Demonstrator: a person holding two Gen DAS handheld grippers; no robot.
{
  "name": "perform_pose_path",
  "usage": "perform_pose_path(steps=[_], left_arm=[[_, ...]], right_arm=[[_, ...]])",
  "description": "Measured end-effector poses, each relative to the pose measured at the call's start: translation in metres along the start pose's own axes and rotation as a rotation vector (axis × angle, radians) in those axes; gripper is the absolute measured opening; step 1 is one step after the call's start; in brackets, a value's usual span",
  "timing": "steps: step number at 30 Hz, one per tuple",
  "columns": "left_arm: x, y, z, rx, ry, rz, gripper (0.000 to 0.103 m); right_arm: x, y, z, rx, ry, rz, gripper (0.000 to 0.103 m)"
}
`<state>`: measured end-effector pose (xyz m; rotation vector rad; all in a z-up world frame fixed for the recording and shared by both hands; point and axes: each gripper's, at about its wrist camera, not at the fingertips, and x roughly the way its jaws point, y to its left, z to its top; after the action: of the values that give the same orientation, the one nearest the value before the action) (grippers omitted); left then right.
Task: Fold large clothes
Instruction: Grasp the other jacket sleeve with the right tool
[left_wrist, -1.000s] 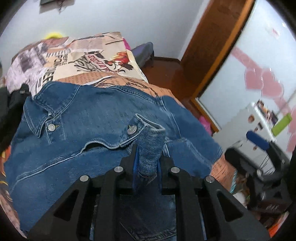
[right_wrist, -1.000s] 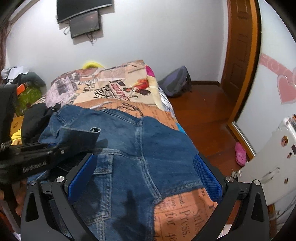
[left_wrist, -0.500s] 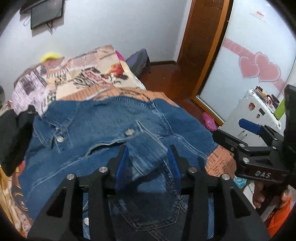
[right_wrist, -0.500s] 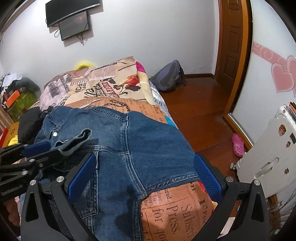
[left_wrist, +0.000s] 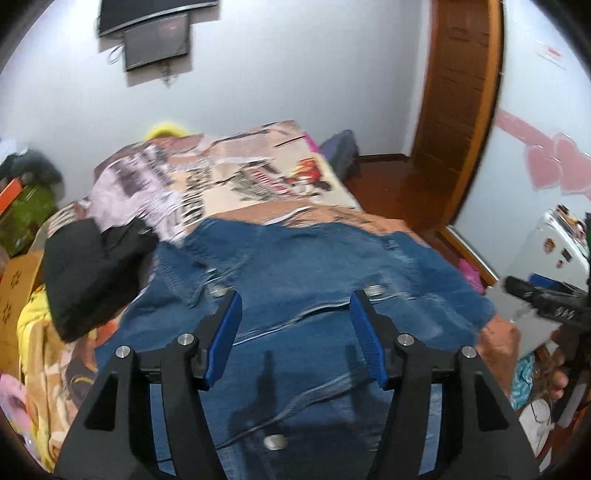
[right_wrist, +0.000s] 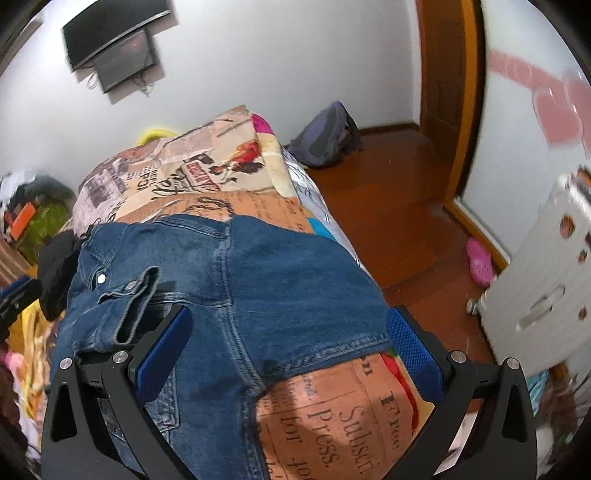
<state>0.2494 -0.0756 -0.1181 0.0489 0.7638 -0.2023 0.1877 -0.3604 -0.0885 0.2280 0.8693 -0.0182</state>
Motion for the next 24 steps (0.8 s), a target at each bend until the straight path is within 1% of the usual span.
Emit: perform_pose_path(steps=[6,10,14,18,24], left_arm=[[0.013,0.048,-0.017,-0.087,0.05,0.097,0.06],[0.019,0.067,-0.029,-0.122,0.078,0.134,0.06],[0.025,0.072,-0.038,-0.142,0.101,0.137,0.06],[0.029,0.072,-0.045,-0.159,0.118,0.119,0.06],[0.029,0.066,-0.048,-0.154,0.122,0.102,0.06]], right_arm=[[0.018,-0.043,-0.003,0.163,0.072,0.025,0.103],[0.036,-0.067,-0.011,0.277,0.138,0.069,0.101],[0.053,-0.08,-0.023,0.372,0.206,0.138,0.096],[0.068,-0.085,-0.032,0.423,0.257,0.203,0.094],[0.081,-0.085,-0.025,0.421,0.245,0.174,0.094]])
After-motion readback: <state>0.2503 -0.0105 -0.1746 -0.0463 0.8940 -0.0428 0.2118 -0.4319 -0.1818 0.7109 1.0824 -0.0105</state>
